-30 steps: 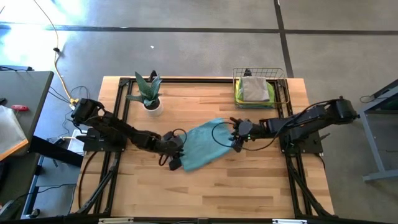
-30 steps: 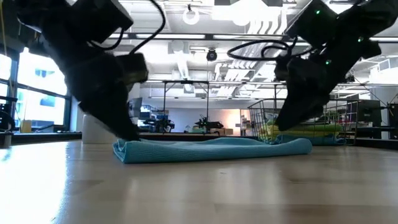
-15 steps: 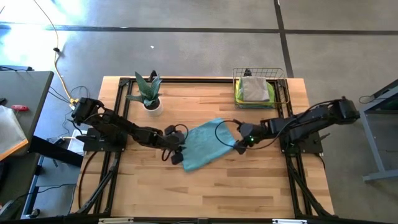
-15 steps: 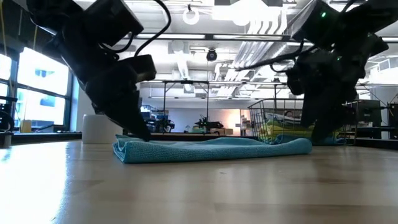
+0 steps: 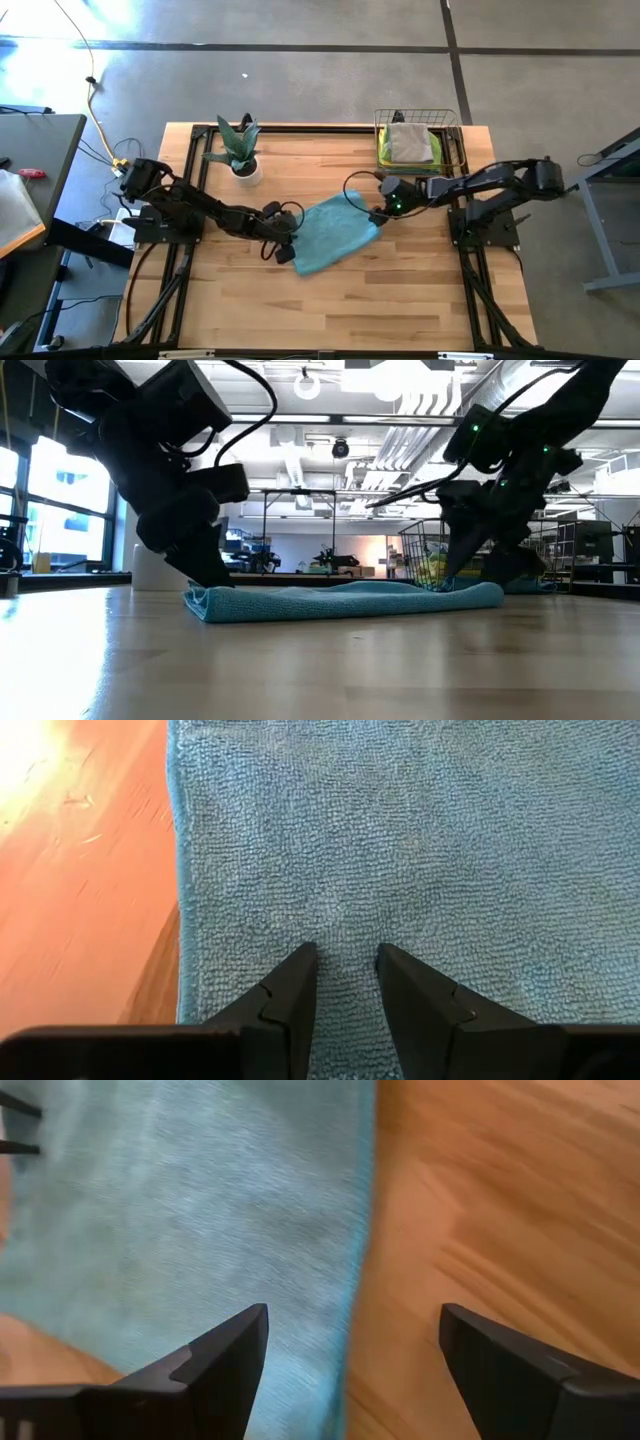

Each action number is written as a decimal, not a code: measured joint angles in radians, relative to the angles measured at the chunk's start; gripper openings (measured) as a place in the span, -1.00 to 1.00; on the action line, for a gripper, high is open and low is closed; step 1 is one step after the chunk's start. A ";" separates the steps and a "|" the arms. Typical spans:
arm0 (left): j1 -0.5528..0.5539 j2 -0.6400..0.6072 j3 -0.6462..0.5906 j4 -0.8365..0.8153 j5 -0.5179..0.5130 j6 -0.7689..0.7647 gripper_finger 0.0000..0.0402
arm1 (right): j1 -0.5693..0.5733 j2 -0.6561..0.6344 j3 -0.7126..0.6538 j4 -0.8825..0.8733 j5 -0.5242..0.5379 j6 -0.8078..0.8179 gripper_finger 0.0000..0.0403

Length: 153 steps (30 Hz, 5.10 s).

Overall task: Fold microfiber towels
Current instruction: Fold the blue towel

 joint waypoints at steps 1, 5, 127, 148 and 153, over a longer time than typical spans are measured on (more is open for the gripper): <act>0.000 0.001 0.000 0.003 -0.001 0.000 -0.50 | -0.002 0.021 -0.001 0.026 -0.015 -0.002 0.42; 0.000 0.003 -0.001 0.003 -0.008 -0.002 -0.50 | -0.003 0.071 0.003 0.113 -0.026 -0.023 0.42; -0.085 -0.004 -0.004 0.058 -0.058 0.138 -0.50 | 0.379 0.546 0.870 -0.385 0.441 0.043 -1.00; -0.085 -0.004 -0.004 0.061 -0.063 0.155 -0.50 | 0.373 0.617 0.869 -0.280 0.384 -0.038 -0.89; -0.085 -0.004 -0.004 0.060 -0.063 0.155 -0.50 | 0.373 0.617 0.869 -0.277 0.316 -0.051 -0.51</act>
